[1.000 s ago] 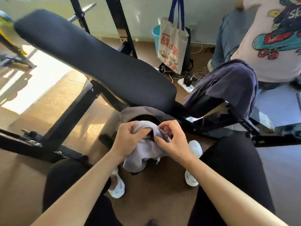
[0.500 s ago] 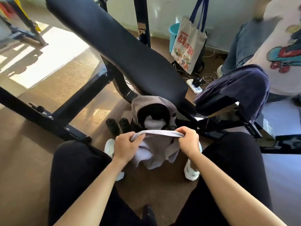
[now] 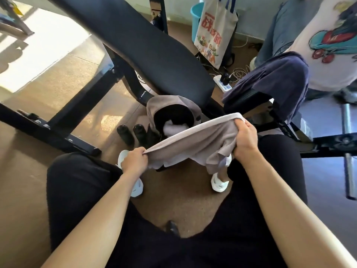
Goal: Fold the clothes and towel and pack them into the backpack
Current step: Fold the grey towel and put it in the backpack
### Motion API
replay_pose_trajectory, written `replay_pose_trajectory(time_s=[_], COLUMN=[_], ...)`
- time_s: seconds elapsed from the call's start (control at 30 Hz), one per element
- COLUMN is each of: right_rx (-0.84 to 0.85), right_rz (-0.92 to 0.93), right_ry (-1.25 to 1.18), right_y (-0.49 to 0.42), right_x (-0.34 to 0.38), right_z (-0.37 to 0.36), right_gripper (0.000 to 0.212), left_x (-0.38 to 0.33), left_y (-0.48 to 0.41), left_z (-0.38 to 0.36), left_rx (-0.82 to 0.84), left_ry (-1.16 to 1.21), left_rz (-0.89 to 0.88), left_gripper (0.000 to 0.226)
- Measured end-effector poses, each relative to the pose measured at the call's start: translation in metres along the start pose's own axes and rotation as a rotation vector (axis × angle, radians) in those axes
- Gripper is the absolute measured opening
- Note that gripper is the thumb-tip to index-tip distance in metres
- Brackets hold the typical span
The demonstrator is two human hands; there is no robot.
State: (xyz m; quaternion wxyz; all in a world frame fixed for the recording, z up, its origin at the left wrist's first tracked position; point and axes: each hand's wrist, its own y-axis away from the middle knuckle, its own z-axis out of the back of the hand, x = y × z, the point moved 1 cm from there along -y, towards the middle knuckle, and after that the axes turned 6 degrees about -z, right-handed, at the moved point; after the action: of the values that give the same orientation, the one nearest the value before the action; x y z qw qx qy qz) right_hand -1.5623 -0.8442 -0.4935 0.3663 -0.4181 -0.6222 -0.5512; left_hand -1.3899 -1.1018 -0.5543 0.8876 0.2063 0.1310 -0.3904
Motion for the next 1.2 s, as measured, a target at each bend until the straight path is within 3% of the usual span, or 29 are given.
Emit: replay_pose_trajectory(time_s=[0.13,0.27,0.37,0.43,0.53,0.6,0.73,0.8,0.9,1.07,1.13,1.2], right_rx=[-0.139,-0.267,-0.236,-0.200,-0.256,-0.267,-0.126,-0.001,0.135,0.360,0.509,0.544], right_rz=[-0.021,0.034,0.050,0.059,0.076,0.042,-0.186,-0.400,-0.614,-0.733,-0.752,-0.737], right_ry=[0.113,0.420,0.702,0.841,0.877,0.825,0.572,0.391,0.237,0.159,0.093,-0.016], right_y=[-0.015,-0.021,-0.017,-0.015,-0.018,-0.022,-0.024,-0.022,-0.009,0.031,0.047,0.056], right_x=[0.000,-0.005,-0.008,-0.014,-0.014,-0.014,-0.028,-0.041,-0.055,-0.056,-0.056,-0.057], right_z=[0.015,0.025,0.023,0.021,0.024,0.027,0.019,0.012,0.001,-0.018,-0.023,-0.027], right_gripper=[0.022,0.044,0.051,0.051,0.053,0.053,0.043,0.036,0.056,0.053,0.051,0.036], left_x=[0.005,0.011,0.007,0.004,0.009,0.014,0.005,0.002,0.007,-0.042,-0.052,-0.058], left_y=[-0.005,-0.013,-0.016,-0.018,-0.021,-0.023,-0.020,-0.019,-0.018,0.026,0.036,0.041], left_z=[-0.003,-0.006,-0.002,0.005,0.021,0.027,0.026,0.017,-0.006,0.003,0.002,-0.001], left_rx=[0.009,-0.074,-0.138,-0.197,-0.382,-0.440,-0.283,-0.053,0.239,0.398,0.443,0.499], left_ry=[0.144,0.374,0.671,0.899,1.128,1.163,1.201,1.226,1.185,1.173,1.218,1.226], left_rz=[0.054,0.140,0.296,0.413,0.587,0.589,0.584,0.530,0.444,0.031,-0.100,-0.173], left_gripper=[0.034,0.027,0.038,0.026,0.021,0.020,0.027,0.050,0.076,0.029,0.022,0.015])
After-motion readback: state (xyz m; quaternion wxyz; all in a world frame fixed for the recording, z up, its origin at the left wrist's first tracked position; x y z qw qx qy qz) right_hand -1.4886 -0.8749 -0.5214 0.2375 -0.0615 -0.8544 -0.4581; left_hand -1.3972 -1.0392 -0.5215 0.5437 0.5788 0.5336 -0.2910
